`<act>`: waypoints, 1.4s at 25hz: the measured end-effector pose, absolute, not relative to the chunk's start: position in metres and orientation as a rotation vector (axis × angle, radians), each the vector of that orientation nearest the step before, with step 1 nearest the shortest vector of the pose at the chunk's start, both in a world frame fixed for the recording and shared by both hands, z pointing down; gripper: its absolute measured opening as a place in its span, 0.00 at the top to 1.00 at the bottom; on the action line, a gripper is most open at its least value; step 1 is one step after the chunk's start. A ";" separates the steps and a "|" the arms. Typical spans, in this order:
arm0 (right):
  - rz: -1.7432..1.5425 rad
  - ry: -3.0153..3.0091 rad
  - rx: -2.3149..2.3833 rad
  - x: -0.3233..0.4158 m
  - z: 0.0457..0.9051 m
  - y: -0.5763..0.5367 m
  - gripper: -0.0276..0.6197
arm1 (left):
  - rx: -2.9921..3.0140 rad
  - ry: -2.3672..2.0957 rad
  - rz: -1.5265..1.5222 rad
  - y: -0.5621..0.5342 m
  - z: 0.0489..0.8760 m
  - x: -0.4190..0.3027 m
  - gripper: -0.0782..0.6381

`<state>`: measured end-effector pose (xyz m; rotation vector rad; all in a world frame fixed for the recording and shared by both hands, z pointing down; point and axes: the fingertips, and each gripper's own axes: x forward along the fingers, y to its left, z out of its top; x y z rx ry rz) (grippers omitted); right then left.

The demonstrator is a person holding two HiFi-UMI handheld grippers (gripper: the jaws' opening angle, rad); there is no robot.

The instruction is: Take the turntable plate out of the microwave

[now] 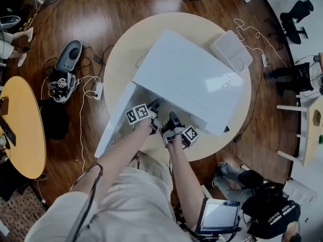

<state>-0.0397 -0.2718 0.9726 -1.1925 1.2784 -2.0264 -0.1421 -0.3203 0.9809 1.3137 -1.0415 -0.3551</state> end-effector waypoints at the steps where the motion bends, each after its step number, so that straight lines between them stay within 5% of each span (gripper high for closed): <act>1: -2.030 1.279 -1.186 -0.039 0.972 -0.271 0.95 | 1.308 -1.032 -0.375 -0.319 0.979 -0.141 0.77; 35: -1.892 1.516 -1.269 0.021 0.916 -0.241 0.89 | 1.321 -0.855 -0.634 -0.312 0.938 -0.152 0.84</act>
